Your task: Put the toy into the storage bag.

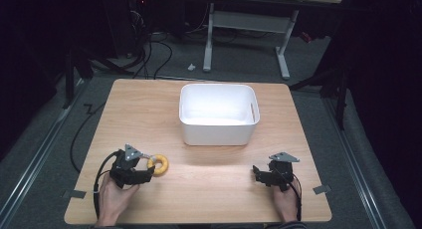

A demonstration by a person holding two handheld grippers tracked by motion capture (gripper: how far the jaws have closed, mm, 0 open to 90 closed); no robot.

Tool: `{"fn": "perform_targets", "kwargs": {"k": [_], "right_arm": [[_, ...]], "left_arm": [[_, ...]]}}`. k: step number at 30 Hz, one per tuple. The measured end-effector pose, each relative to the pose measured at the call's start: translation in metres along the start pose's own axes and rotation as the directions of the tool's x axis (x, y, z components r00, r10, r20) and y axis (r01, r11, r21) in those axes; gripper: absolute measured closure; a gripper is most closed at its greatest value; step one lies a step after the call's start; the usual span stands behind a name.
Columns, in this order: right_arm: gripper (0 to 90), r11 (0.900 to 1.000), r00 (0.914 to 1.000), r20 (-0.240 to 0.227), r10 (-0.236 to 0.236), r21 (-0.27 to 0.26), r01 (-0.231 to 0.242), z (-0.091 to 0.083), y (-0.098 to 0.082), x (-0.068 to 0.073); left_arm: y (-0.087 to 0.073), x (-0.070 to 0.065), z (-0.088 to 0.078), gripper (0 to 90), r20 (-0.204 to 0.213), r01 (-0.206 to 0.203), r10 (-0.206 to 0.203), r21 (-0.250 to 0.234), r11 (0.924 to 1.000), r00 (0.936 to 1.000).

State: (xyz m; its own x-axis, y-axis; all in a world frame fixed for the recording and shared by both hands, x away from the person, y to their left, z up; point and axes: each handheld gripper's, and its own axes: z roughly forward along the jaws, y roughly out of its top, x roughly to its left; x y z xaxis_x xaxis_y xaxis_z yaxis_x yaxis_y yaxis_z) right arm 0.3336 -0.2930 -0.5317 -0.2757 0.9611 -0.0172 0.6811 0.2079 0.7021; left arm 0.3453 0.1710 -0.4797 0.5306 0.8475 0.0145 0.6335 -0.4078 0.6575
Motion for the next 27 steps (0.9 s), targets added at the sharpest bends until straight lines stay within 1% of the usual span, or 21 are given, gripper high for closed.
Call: {"fn": "perform_targets", "kwargs": {"k": [1,2,4,6,10,13,14,15,16,17,20,27], "right_arm": [[13.7,1.0,1.0,-0.001,-0.001,0.0,0.001,0.0,0.0,0.0],[13.7,1.0,1.0,-0.001,-0.002,-0.001,0.002,0.0,0.0,0.0],[13.7,1.0,1.0,-0.001,-0.005,-0.001,0.005,0.0,0.0,0.0],[13.7,1.0,1.0,-0.002,-0.006,-0.001,0.006,0.0,0.0,0.0],[13.7,1.0,1.0,-0.004,-0.009,-0.004,0.009,0.0,0.0,0.0],[13.7,1.0,1.0,-0.004,-0.009,-0.003,0.009,0.0,0.0,0.0],[13.7,1.0,0.9999,-0.005,-0.013,-0.004,0.013,0.0,0.0,0.0],[13.7,1.0,0.9999,-0.005,-0.013,-0.004,0.013,0.0,0.0,0.0],[13.7,1.0,0.9999,-0.006,-0.01,-0.003,0.01,0.0,0.0,0.0],[13.7,1.0,0.9999,-0.006,-0.01,-0.003,0.01,0.0,0.0,0.0],[13.7,1.0,0.9999,-0.007,-0.012,-0.004,0.012,0.0,0.0,0.0],[13.7,1.0,0.9999,-0.007,-0.014,-0.004,0.014,0.0,0.0,0.0]], "left_arm": [[0.001,0.0,0.001,27.1,0.003,0.001,-0.001,0.004,1.0,1.0],[0.004,0.001,0.004,28.7,0.017,0.004,-0.005,0.02,0.9998,0.9998],[0.007,0.001,0.008,29.1,0.017,-0.002,0.001,0.042,0.9991,0.9998],[0.01,0.001,0.011,29.9,0.023,-0.002,0.001,0.057,0.9984,0.9997],[0.013,0.002,0.017,32.3,0.02,-0.003,0.002,0.083,0.9966,0.9998],[0.014,0.003,0.019,34.2,0.018,-0.004,0.002,0.09,0.9959,0.9998],[0.015,0.003,0.021,35.0,0.009,-0.002,0.001,0.098,0.9952,1.0],[0.015,0.003,0.021,35.7,0.009,-0.002,0.001,0.098,0.9952,1.0],[0.016,0.004,0.024,36.5,-0.004,0.008,-0.008,0.109,0.994,1.0],[0.016,0.004,0.024,36.8,-0.004,0.008,-0.008,0.109,0.994,1.0],[0.016,0.007,0.028,37.7,-0.002,0.027,-0.027,0.119,0.9925,0.9996],[0.018,0.009,0.033,40.5,0.009,0.041,-0.042,0.126,0.9911,0.9991]]}}
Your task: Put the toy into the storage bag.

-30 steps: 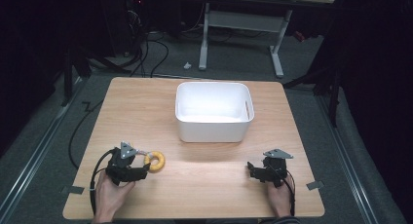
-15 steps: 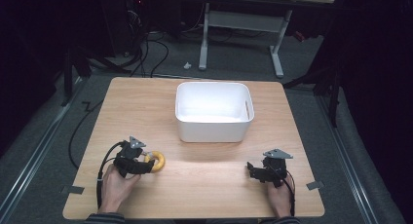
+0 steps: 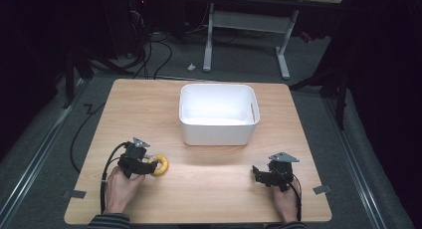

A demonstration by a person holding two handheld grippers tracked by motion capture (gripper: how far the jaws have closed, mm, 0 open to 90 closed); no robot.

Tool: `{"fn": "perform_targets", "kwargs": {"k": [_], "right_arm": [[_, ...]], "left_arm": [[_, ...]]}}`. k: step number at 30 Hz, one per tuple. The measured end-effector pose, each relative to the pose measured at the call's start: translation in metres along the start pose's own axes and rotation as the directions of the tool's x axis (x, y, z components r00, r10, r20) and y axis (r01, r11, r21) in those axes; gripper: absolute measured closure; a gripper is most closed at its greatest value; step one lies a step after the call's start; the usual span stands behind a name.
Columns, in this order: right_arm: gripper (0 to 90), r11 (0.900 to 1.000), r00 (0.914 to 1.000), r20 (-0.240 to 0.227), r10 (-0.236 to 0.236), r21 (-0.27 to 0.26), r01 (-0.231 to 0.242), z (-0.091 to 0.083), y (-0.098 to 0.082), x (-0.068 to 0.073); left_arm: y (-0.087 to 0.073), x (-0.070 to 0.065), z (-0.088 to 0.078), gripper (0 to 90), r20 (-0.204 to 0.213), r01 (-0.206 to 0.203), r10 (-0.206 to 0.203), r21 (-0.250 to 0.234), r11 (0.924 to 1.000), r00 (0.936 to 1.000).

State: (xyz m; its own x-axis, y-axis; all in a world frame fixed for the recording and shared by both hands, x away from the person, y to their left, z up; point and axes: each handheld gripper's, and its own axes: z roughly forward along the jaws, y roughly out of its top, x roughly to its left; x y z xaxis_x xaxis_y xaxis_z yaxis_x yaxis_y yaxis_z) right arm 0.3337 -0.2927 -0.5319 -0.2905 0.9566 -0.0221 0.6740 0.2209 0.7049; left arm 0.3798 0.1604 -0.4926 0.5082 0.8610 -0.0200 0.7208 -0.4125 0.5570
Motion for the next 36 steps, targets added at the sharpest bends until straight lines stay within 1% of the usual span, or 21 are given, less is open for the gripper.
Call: {"fn": "perform_targets", "kwargs": {"k": [4,7,13,14,17,19,21,23,31,36], "right_arm": [[13.7,1.0,1.0,0.0,0.0,0.0,0.0,0.0,0.0,0.0],[13.7,1.0,1.0,-0.001,0.0,0.0,0.0,0.0,0.0,0.0],[13.7,1.0,1.0,-0.001,0.0,0.002,0.0,0.0,0.0,0.0],[13.7,1.0,1.0,-0.001,0.0,0.002,0.0,0.0,0.0,0.0],[13.7,1.0,1.0,-0.001,0.0,0.002,0.0,0.0,0.0,0.0],[13.7,1.0,1.0,-0.001,0.0,0.002,0.0,0.0,0.0,0.0],[13.7,1.0,1.0,-0.001,-0.001,0.002,0.001,0.0,0.0,0.0],[13.7,1.0,1.0,-0.001,-0.001,0.002,0.001,0.0,0.0,0.0],[13.7,1.0,1.0,-0.001,0.0,0.001,0.0,0.0,0.0,0.0],[13.7,1.0,1.0,-0.001,0.002,0.003,-0.002,0.0,0.0,0.001]], "left_arm": [[0.001,0.0,0.003,42.4,-0.006,0.003,-0.003,0.018,0.9998,1.0],[0.002,0.0,0.006,42.9,-0.001,0.016,-0.016,0.027,0.9995,0.9999],[0.004,-0.002,0.012,46.3,-0.016,0.014,-0.013,0.049,0.9987,0.9998],[0.004,-0.002,0.013,47.1,-0.019,0.019,-0.018,0.051,0.9985,0.9997],[0.003,-0.002,0.015,53.4,-0.025,0.016,-0.014,0.055,0.9983,0.9996],[0.003,-0.003,0.015,54.5,-0.023,0.018,-0.016,0.058,0.9981,0.9996],[0.003,-0.004,0.016,58.3,-0.019,0.016,-0.015,0.058,0.9982,0.9997],[0.003,-0.005,0.018,59.9,-0.019,0.016,-0.015,0.06,0.9981,0.9997],[0.004,-0.007,0.02,62.9,-0.029,0.023,-0.021,0.064,0.9977,0.9994],[0.005,-0.006,0.02,64.4,-0.022,0.018,-0.016,0.071,0.9973,0.9996]]}}
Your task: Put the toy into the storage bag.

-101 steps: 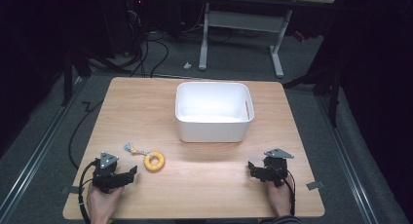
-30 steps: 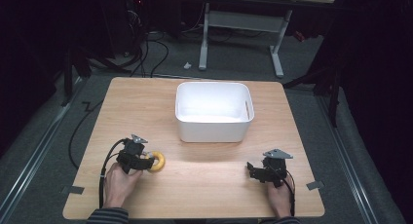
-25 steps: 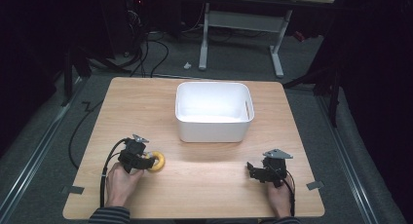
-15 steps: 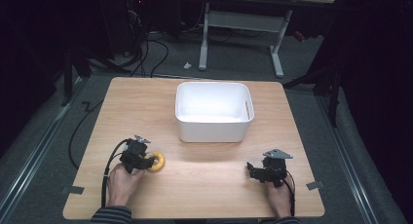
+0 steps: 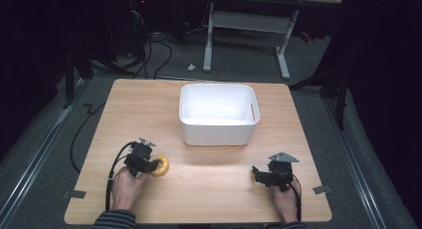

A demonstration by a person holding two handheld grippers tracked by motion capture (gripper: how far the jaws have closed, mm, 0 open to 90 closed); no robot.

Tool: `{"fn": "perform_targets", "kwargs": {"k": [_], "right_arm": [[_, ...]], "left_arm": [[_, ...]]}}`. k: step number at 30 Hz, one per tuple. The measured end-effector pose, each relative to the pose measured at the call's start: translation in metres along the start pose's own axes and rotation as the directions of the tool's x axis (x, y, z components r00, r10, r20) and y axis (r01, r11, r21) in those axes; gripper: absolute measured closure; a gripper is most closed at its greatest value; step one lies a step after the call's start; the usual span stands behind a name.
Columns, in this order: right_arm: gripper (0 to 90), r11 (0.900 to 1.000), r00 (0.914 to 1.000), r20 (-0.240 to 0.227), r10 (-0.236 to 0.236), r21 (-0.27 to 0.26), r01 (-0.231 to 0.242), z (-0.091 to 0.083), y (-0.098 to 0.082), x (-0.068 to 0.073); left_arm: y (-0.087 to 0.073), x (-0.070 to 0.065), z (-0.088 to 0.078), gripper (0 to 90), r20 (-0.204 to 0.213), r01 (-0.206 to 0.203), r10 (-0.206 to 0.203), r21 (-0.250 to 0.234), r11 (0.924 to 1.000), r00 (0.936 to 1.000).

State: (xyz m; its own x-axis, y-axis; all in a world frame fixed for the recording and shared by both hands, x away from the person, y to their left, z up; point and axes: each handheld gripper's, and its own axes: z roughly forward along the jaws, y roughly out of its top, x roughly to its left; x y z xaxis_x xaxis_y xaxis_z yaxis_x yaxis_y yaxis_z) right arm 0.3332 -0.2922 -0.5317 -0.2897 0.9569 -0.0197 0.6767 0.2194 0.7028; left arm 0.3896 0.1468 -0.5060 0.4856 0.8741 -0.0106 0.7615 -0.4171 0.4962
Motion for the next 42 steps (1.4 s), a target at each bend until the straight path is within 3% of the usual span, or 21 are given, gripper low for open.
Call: {"fn": "perform_targets", "kwargs": {"k": [10,19,28,35,42], "right_arm": [[13.7,1.0,1.0,-0.001,-0.002,-0.001,0.002,0.0,0.0,0.0],[13.7,1.0,1.0,-0.001,-0.001,-0.001,0.001,0.0,0.0,0.0],[13.7,1.0,1.0,-0.001,-0.002,-0.001,0.002,0.0,0.0,0.0],[13.7,1.0,1.0,-0.001,-0.002,-0.001,0.002,0.0,0.0,0.0],[13.6,1.0,1.0,-0.005,-0.005,0.001,0.005,0.001,0.001,0.0]], "left_arm": [[-0.001,0.003,-0.007,67.0,0.037,0.02,-0.02,-0.005,0.9998,0.9991],[-0.001,0.0,-0.014,67.7,0.058,0.006,-0.005,-0.03,0.9995,0.9983],[0.003,-0.004,-0.034,67.9,0.072,-0.007,0.012,-0.072,0.9974,0.9973],[0.004,-0.005,-0.048,67.9,0.107,0.003,0.007,-0.097,0.9953,0.9942],[0.0,-0.005,-0.06,68.0,0.111,-0.006,0.017,-0.093,0.9957,0.9937]]}}
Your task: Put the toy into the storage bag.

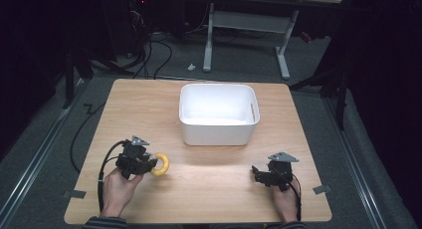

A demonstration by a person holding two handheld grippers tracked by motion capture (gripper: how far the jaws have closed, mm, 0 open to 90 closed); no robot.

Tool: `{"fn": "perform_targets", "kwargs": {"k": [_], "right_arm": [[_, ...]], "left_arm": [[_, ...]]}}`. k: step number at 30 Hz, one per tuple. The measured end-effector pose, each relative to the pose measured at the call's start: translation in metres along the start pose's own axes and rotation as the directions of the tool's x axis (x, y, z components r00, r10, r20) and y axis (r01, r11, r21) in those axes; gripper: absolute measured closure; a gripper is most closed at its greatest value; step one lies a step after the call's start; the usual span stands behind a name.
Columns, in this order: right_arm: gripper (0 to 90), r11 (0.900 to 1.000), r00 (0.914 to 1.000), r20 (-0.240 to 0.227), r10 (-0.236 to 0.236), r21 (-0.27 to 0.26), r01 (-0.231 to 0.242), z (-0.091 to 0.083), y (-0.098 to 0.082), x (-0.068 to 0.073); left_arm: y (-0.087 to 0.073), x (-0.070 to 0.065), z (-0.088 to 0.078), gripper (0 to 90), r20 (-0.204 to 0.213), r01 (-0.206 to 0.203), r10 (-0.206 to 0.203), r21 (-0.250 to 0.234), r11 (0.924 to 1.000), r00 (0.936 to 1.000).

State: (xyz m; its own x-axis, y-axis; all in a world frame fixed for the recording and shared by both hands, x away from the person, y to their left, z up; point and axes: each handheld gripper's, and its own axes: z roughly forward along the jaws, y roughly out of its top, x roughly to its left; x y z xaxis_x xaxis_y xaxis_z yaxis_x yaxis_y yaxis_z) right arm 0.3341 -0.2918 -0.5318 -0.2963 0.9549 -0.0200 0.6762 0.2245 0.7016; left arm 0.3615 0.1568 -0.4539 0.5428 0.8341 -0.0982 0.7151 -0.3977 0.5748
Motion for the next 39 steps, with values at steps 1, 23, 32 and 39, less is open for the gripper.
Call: {"fn": "perform_targets", "kwargs": {"k": [1,23,32,39], "right_arm": [[13.7,1.0,1.0,0.0,-0.001,-0.001,0.001,0.0,0.0,0.0],[13.8,1.0,0.9998,-0.011,-0.013,-0.004,0.013,0.0,-0.001,0.001],[13.8,1.0,0.9998,-0.012,-0.015,-0.003,0.014,-0.001,-0.001,0.002],[13.8,1.0,0.9998,-0.013,-0.013,-0.002,0.013,-0.001,-0.001,0.002]], "left_arm": [[0.0,0.001,-0.003,67.9,0.005,0.004,-0.004,-0.002,1.0,1.0],[0.032,-0.018,-0.011,68.0,0.071,-0.038,0.041,-0.043,0.9984,0.9966],[0.046,-0.023,-0.02,68.0,0.091,-0.054,0.06,-0.061,0.9967,0.9941],[0.057,-0.023,-0.026,68.0,0.112,-0.062,0.07,-0.07,0.9956,0.9912]]}}
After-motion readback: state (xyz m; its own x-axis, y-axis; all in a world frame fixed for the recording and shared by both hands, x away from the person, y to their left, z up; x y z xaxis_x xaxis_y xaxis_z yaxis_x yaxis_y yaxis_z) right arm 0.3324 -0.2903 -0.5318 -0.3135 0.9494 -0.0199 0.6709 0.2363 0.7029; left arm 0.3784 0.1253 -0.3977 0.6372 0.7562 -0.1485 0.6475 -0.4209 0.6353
